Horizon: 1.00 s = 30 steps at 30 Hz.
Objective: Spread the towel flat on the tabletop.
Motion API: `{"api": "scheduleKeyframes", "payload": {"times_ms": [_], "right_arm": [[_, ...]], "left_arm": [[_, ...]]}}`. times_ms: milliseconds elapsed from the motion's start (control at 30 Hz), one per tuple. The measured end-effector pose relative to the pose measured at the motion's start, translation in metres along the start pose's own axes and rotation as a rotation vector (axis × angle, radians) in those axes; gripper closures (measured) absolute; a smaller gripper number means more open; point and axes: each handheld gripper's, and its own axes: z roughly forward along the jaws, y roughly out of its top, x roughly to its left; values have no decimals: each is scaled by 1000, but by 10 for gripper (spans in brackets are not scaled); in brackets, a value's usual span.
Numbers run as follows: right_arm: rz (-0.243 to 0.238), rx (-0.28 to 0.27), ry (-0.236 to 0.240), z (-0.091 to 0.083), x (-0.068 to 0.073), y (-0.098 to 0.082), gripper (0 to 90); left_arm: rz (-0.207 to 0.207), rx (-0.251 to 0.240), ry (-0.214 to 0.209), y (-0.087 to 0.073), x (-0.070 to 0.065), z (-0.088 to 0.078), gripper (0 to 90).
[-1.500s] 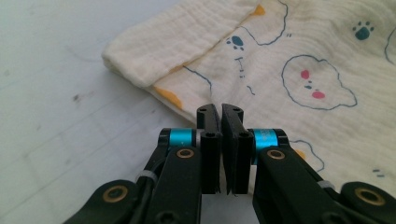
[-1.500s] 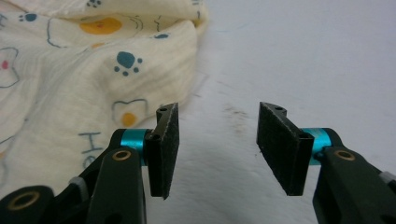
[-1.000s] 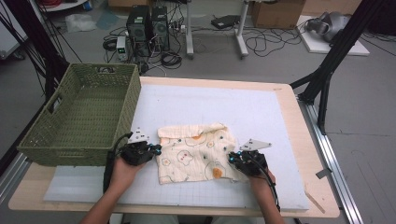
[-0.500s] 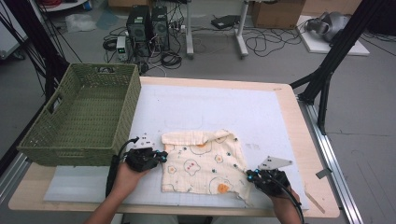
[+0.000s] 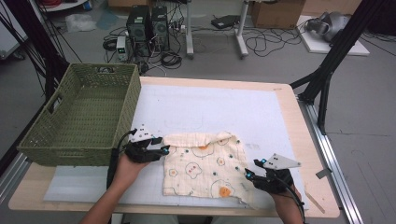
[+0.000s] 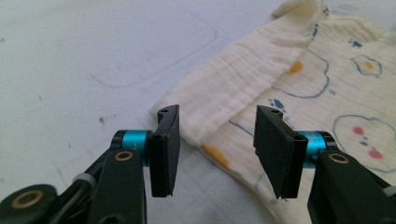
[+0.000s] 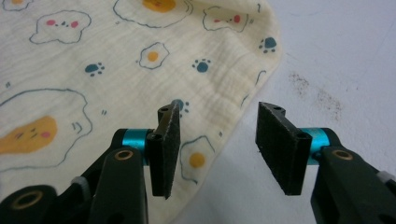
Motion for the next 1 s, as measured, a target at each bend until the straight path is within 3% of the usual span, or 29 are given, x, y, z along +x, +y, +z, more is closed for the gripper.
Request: {"api": "scheduleKeyframes", "payload": {"times_ms": [233,300,367,400,467,533,667,833,867,933,1000], "right_arm": [[-24,1,14,7,3,3,470],[-25,5,17,8,4,3,469],[-24,3,18,8,3,3,470],[-19,0,17,8,3,3,469],[-16,-6,16,7,2,3,469],[-11,-6,20,8,1,2,470],[-9,-7,21,9,1,4,472],[-4,-16,16,12,0,7,471],[1,-15,15,14,0,8,469],[1,-18,5,16,-1,9,469],[1,-24,-22,17,-4,12,466]], "left_arm": [[86,81,13,8,-4,26,531],[103,115,35,5,-6,35,598],[117,113,60,5,-7,38,703],[113,124,57,7,-6,38,798],[118,123,57,13,-6,40,858],[96,131,37,20,-4,42,864],[21,90,39,36,5,47,863],[-82,47,129,51,23,58,860],[-121,32,152,51,27,58,832],[-186,17,165,50,31,59,631],[-194,28,159,49,33,57,555]]}}
